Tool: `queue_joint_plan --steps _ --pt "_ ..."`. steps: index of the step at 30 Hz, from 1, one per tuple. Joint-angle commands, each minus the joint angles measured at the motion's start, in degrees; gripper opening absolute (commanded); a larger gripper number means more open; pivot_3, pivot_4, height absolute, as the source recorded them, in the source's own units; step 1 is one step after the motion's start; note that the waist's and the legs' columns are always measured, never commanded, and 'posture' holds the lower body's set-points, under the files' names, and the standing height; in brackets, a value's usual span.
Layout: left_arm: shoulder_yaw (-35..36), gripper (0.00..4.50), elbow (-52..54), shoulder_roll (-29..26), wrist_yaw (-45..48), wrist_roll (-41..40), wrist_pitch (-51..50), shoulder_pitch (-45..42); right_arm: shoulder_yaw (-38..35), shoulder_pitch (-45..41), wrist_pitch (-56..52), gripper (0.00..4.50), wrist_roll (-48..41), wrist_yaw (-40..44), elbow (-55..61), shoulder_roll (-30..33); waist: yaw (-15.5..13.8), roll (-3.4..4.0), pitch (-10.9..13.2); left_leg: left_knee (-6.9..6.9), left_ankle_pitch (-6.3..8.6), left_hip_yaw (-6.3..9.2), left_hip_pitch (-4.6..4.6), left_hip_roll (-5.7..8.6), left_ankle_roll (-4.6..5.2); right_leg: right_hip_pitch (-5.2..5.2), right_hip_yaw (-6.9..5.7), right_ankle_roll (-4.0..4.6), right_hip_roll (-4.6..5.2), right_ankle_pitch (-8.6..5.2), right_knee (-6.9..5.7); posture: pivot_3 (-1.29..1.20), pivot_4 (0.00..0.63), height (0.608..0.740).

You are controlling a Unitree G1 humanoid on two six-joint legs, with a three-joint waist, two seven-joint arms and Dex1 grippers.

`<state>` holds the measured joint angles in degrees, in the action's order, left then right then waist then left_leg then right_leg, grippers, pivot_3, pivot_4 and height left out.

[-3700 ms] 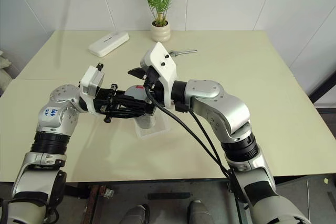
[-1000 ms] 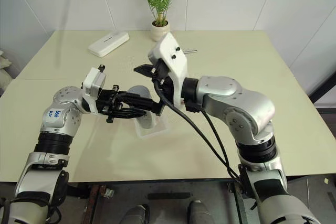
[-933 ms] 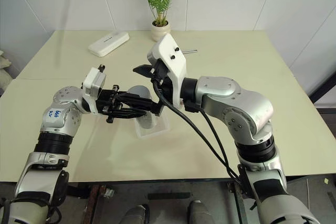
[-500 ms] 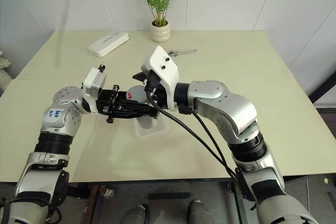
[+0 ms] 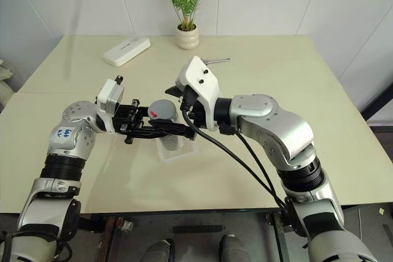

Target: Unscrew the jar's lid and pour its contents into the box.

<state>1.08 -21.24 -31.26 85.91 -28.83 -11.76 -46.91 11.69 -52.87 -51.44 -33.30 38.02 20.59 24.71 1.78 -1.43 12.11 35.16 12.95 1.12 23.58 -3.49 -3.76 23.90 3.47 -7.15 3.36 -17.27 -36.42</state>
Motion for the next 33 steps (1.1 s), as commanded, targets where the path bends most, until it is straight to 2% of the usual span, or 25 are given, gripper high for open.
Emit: queue_joint_plan --steps 1,20,22,32,33 --pt "0.5 1.97 0.9 0.1 0.7 -0.2 1.0 -1.6 -2.2 0.3 -0.1 4.47 -1.4 0.8 3.6 0.8 -0.1 0.0 0.0 0.0 0.0 0.0 0.0 0.0 0.0 0.0 0.0 0.0 0.0 0.0 0.0 0.0 0.15 0.74" --pt "0.6 1.97 0.8 0.1 0.4 0.0 1.4 -1.6 -2.0 0.1 -0.4 4.47 -2.3 1.1 3.6 0.1 0.0 0.0 0.0 0.0 0.0 0.0 0.01 0.0 0.0 0.0 0.0 0.01 0.0 0.0 0.01 0.0 0.15 0.74" --pt "0.6 1.97 0.9 0.0 0.4 -0.1 1.4 -1.5 -2.1 -0.1 -0.6 4.1 -2.3 1.1 3.5 0.1 0.0 0.0 0.0 0.0 0.0 0.0 0.0 0.0 0.0 0.0 0.0 0.01 0.0 -0.01 0.01 0.0 0.15 0.74" --pt "0.6 1.97 0.7 0.1 0.5 -0.1 1.7 -1.5 -2.0 -0.6 -0.8 4.1 -2.5 1.3 3.4 -0.4 0.0 0.0 0.0 0.0 0.0 0.0 0.0 0.0 0.0 0.0 0.0 0.01 0.0 -0.01 0.01 0.0 0.15 0.74" --pt "0.6 1.97 0.7 0.1 0.5 -0.1 1.7 -1.5 -2.0 -0.5 -0.8 3.94 -2.5 1.3 3.5 -0.4 0.0 0.0 0.0 0.0 0.0 0.0 0.0 0.0 0.0 0.0 0.0 0.01 0.0 -0.01 0.01 0.0 0.15 0.74"
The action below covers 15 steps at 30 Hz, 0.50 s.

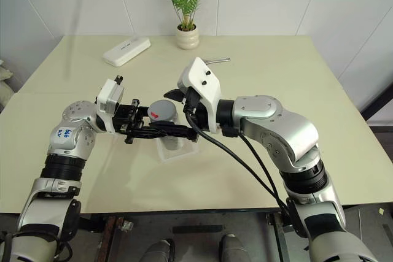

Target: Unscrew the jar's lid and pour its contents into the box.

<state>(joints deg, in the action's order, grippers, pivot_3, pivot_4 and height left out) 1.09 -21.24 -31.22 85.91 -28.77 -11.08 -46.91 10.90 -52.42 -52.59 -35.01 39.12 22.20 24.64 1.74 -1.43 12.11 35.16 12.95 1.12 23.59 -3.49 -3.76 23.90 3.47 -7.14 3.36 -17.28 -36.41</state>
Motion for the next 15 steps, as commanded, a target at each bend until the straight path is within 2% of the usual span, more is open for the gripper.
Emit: queue_joint_plan --steps 1,4,15 --pt "0.6 1.97 0.7 0.0 0.5 -0.1 1.0 -1.6 -1.2 -1.0 0.4 3.75 -0.8 0.3 1.9 -0.4 0.0 0.0 0.0 0.0 0.0 0.0 0.0 0.0 0.0 0.0 0.0 0.0 0.0 0.0 0.0 0.0 0.15 0.74" --pt "0.6 1.97 0.8 0.1 0.4 -0.1 1.1 -1.5 -1.4 -1.0 0.5 2.9 -0.8 0.3 2.0 -0.5 0.0 0.0 0.0 0.0 0.0 0.0 0.0 0.0 0.0 0.0 0.0 0.0 0.0 0.0 0.0 0.0 0.15 0.74" --pt "0.5 1.97 0.9 0.1 0.4 -0.2 0.9 -1.4 -1.7 -1.4 0.5 2.9 -1.1 0.3 2.1 -0.7 0.0 0.0 0.0 0.0 0.0 0.0 0.0 0.0 0.0 0.0 0.0 0.0 0.0 0.0 0.0 0.0 0.15 0.74"
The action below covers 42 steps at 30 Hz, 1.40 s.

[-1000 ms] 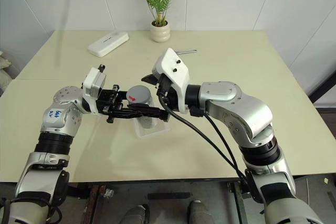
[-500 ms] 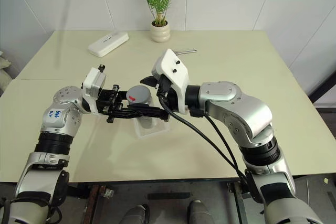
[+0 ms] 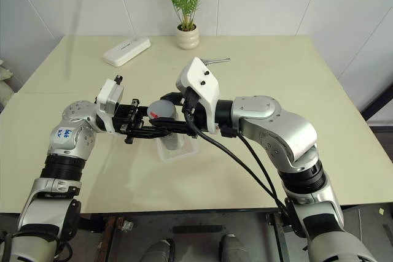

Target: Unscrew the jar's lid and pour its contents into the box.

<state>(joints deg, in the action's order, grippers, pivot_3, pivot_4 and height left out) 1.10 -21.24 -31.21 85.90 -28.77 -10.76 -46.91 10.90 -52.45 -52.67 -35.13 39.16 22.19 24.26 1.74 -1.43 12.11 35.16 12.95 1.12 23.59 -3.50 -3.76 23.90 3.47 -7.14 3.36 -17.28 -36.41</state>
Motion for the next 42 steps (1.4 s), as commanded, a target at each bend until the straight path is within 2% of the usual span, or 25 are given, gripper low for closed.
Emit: queue_joint_plan --steps 1,28,33,38,42 --pt "0.5 1.97 0.9 0.1 0.4 -0.2 0.6 -1.4 -1.7 -1.4 0.6 2.9 -1.0 0.3 2.2 -0.3 0.0 0.0 0.0 0.0 0.0 0.0 0.0 0.0 0.0 0.0 0.0 0.0 0.0 0.0 0.0 0.0 0.15 0.74" --pt "-1.2 1.97 3.2 -1.8 1.5 -0.1 -1.1 1.6 -5.0 -8.0 4.5 2.9 2.2 3.4 -3.7 3.8 0.0 0.02 0.0 0.0 0.0 -0.02 0.0 -0.01 0.0 0.01 0.02 0.01 -0.01 0.0 0.0 0.0 0.15 0.74" --pt "1.1 1.97 1.1 -3.5 -0.6 0.9 0.7 0.2 -6.9 -3.3 3.8 2.9 4.4 1.6 -3.8 7.5 -0.1 0.02 0.0 -0.01 0.0 -0.02 0.01 -0.01 0.0 0.02 0.01 0.01 0.0 -0.01 0.03 0.0 0.15 0.74" --pt "4.8 1.97 -3.2 -5.9 -4.9 2.3 4.0 -2.3 -7.8 5.6 1.7 2.9 8.7 -3.1 -3.2 12.2 -0.1 0.02 0.0 -0.02 0.01 -0.04 0.02 -0.01 0.0 0.03 0.02 0.02 0.0 -0.01 0.05 0.0 0.15 0.74" --pt "6.5 1.97 -6.5 -6.9 -8.3 4.2 7.2 -3.1 -7.7 11.8 -0.3 2.9 12.4 -7.4 -4.3 13.3 0.0 0.02 0.0 -0.02 0.01 -0.08 0.0 -0.01 0.01 0.04 0.06 0.02 0.0 -0.01 0.04 0.0 0.15 0.74"
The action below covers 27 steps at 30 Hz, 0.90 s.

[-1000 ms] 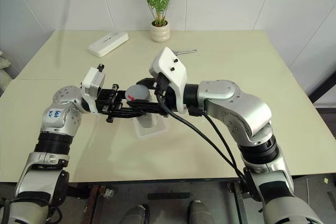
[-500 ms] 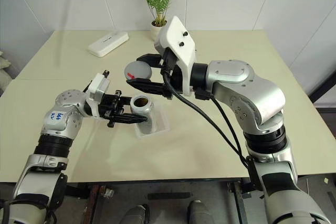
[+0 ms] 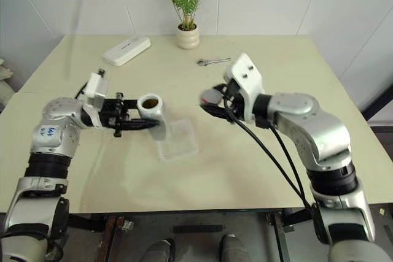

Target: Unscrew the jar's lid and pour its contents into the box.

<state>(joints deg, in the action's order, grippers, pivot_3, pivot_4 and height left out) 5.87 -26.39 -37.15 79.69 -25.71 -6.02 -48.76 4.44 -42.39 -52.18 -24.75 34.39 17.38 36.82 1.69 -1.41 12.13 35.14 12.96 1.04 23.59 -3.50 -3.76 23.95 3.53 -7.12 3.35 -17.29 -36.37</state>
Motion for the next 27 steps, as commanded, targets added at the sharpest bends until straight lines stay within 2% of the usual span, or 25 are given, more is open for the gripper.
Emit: queue_joint_plan --steps 1,9,15,21,27 --pt "2.0 1.97 -1.8 -1.0 -2.6 1.4 2.9 -1.3 -1.2 2.6 -1.2 2.9 2.5 -3.1 0.5 0.7 0.0 0.0 0.0 0.0 0.0 0.0 0.0 0.0 0.0 0.0 0.0 0.0 0.0 0.0 -0.01 0.0 0.15 0.74" --pt "2.6 1.97 -5.3 1.8 -13.1 5.8 9.9 -1.0 -1.2 13.9 2.7 2.9 7.2 -8.5 -5.1 -4.4 -0.1 -0.01 0.0 0.03 0.0 -0.03 0.02 0.01 0.0 0.01 0.03 -0.02 0.0 0.01 -0.02 0.0 0.15 0.74" --pt "2.9 1.97 -6.9 2.7 -16.0 7.5 14.4 -2.5 -2.1 16.6 4.2 2.9 8.5 -9.6 -6.1 -6.3 0.0 -0.01 0.0 0.04 -0.01 -0.04 -0.03 0.01 -0.01 0.0 0.05 -0.05 -0.02 0.03 -0.08 0.0 0.15 0.74" --pt "2.6 1.97 -8.8 2.5 -16.6 8.8 18.0 -3.9 -2.9 18.2 3.1 4.49 7.2 -8.4 -2.6 -5.9 -0.1 -0.01 0.0 0.04 -0.01 -0.06 -0.04 0.01 -0.02 -0.01 0.07 -0.05 -0.02 0.03 -0.06 0.0 0.15 0.74" --pt "1.9 1.97 -12.3 2.1 -16.2 11.0 23.8 -7.1 -6.6 21.3 3.2 4.49 2.9 -2.3 7.8 -0.7 -0.2 -0.01 0.0 0.04 -0.01 -0.06 -0.03 0.01 -0.02 -0.02 0.06 -0.06 -0.03 0.03 -0.04 0.0 0.15 0.74"
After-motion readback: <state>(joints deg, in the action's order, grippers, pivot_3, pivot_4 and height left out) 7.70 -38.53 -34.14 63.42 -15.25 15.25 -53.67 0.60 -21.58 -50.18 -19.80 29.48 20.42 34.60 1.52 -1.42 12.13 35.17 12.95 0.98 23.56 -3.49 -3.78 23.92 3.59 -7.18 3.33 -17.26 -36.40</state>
